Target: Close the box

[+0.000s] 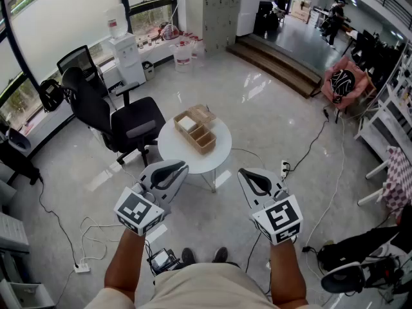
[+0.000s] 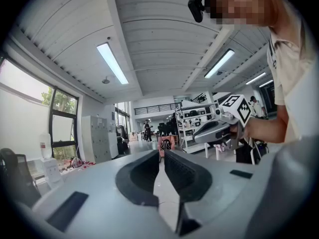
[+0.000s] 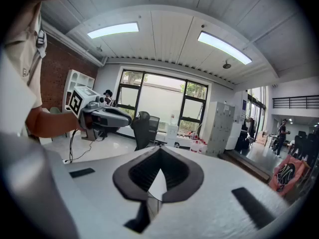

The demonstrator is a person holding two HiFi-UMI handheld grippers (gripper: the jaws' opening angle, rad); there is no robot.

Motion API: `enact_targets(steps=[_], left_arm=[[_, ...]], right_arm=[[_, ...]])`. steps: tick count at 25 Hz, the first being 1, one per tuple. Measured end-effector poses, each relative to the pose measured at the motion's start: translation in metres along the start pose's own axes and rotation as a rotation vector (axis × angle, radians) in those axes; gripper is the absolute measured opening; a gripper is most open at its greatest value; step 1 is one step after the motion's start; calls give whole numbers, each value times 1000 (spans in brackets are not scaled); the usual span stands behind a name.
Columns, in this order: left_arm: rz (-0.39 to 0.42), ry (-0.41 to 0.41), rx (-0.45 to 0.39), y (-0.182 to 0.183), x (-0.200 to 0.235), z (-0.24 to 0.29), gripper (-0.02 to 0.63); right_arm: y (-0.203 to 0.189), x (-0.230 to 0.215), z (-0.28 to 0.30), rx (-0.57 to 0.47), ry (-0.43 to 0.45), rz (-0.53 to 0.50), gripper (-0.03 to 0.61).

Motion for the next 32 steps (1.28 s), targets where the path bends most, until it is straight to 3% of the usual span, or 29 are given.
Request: enact_targets(steps=[3,21,26,32], left_arm=[[-3,6,7,10,6,1,35],[-11,-41,-32,-17,62,-18,35],[-37,-63,13,-18,81,-27,35],[-53,-81,-26,-36,104,-15,35]], right_arm=[[0,-1,7,-1,0,0,-9],[6,19,61,0,-19,61,-8],[12,28,87,0,-34,77,-8],[9,18,115,18,-30,66,-8]])
Point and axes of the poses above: the fingertips, and each gripper's own axes: z forward along the fingers, x to its left, y out of its top, the point moved 6 cm from there along -z, backward along the fingers, and after that the axes turned 3 degrees about -x, right-handed, at the moved point
